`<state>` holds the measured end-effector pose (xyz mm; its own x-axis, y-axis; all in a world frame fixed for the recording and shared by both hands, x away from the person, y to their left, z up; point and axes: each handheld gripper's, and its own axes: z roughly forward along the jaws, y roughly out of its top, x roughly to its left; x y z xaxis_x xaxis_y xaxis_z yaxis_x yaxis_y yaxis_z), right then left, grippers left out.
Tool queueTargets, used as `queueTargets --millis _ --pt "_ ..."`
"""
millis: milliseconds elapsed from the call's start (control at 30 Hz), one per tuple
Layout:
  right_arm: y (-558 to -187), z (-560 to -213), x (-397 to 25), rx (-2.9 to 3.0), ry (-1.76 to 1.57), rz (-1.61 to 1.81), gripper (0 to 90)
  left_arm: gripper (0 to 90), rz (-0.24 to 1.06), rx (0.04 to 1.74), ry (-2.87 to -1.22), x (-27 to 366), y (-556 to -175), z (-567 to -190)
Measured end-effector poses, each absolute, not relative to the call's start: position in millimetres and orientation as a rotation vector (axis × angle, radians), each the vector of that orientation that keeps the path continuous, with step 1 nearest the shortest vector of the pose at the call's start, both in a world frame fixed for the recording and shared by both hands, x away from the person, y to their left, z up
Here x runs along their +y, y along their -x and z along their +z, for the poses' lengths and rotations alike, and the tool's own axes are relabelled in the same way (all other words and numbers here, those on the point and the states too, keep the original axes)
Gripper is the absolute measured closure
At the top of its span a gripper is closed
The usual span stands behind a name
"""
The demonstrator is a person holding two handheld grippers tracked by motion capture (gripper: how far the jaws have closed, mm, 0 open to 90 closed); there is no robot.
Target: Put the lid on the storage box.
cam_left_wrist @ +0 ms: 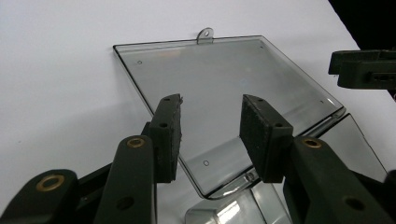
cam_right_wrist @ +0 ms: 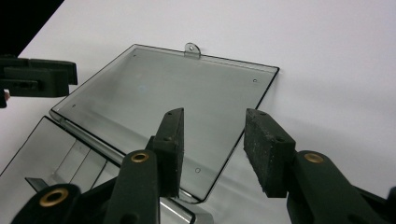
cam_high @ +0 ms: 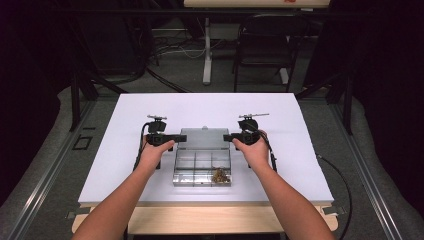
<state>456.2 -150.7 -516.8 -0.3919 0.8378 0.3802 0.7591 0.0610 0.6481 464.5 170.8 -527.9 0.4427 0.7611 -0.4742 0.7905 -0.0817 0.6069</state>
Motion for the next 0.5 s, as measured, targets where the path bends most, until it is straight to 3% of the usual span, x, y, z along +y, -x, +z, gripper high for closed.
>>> queueTargets --millis 500 --pt "-467.7 -530.2 -149.6 2.223 -1.771 1.242 57.3 57.4 -0.041 1.364 -1.820 179.5 -471.7 -534.0"
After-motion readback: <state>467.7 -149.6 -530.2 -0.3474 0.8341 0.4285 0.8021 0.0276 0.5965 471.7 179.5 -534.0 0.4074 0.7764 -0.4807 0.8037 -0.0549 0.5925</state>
